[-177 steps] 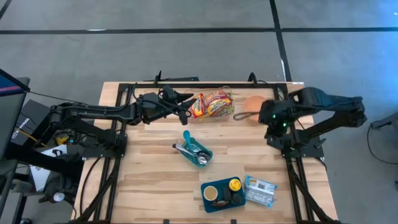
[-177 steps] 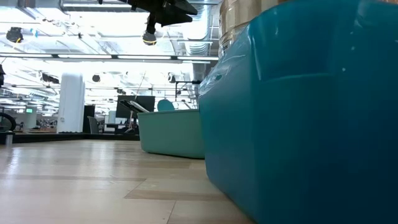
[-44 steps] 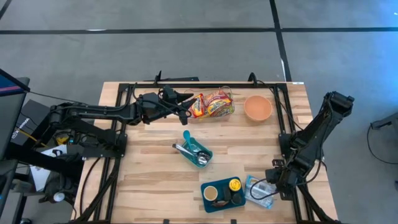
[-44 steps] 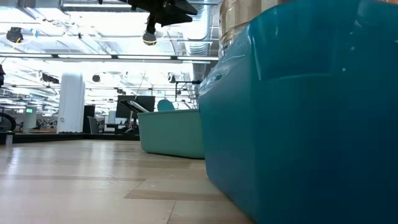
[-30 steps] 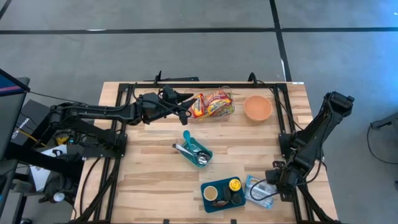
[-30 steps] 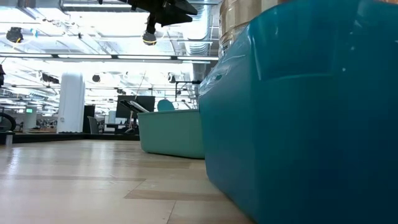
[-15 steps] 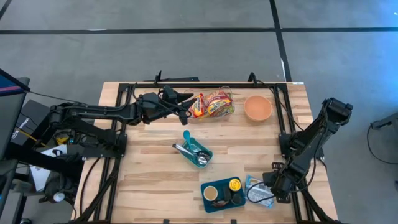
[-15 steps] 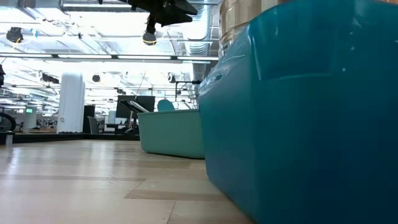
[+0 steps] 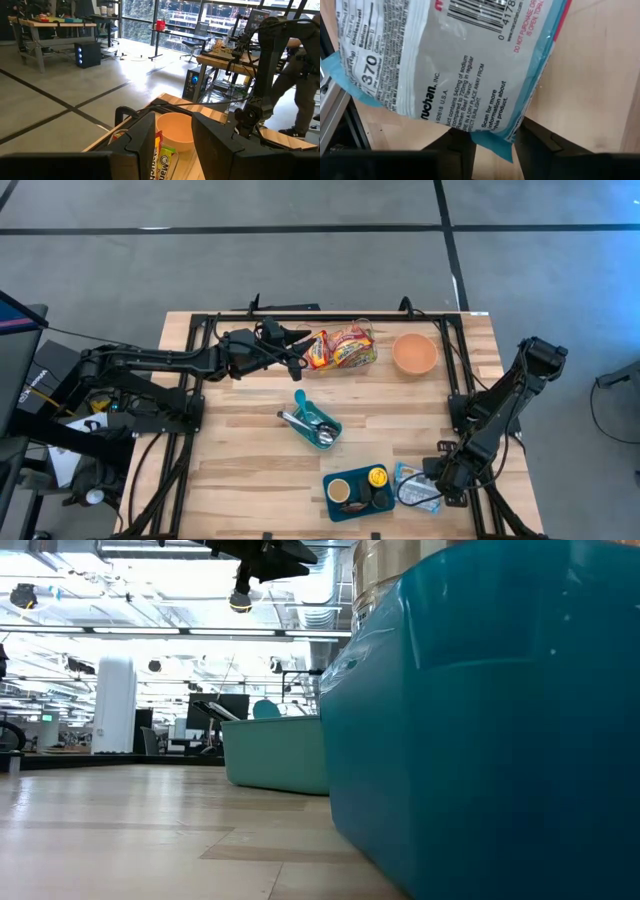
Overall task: Pick & Place Food Item
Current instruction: Put the blue noodle pack into the transparent bin
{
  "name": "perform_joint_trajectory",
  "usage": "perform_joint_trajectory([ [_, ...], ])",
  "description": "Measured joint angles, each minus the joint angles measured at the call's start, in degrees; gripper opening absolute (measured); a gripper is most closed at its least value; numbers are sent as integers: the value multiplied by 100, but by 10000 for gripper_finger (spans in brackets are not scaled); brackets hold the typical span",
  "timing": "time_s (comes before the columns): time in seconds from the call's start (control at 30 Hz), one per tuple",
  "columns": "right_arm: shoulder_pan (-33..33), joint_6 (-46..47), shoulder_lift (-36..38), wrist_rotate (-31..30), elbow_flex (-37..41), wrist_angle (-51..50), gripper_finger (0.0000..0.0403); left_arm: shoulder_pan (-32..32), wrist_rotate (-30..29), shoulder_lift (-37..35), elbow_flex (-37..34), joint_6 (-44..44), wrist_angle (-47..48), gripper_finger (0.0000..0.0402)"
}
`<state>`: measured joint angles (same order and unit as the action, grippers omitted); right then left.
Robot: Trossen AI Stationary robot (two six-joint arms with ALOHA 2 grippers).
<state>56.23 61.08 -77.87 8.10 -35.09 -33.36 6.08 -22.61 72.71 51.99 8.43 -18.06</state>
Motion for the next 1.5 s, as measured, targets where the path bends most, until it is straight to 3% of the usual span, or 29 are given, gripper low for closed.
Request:
perform_joint_trajectory([
  [0.5, 0, 0, 0, -2, 0, 2, 104, 0, 0, 0, 0, 2, 0, 121],
  [1.03, 0, -2, 0, -2, -4, 115, 4, -2, 0, 0, 0, 0, 0, 121],
  [1.5, 0, 57, 0, 109, -339, 57, 1, 0, 0, 0, 0, 0, 1, 121],
])
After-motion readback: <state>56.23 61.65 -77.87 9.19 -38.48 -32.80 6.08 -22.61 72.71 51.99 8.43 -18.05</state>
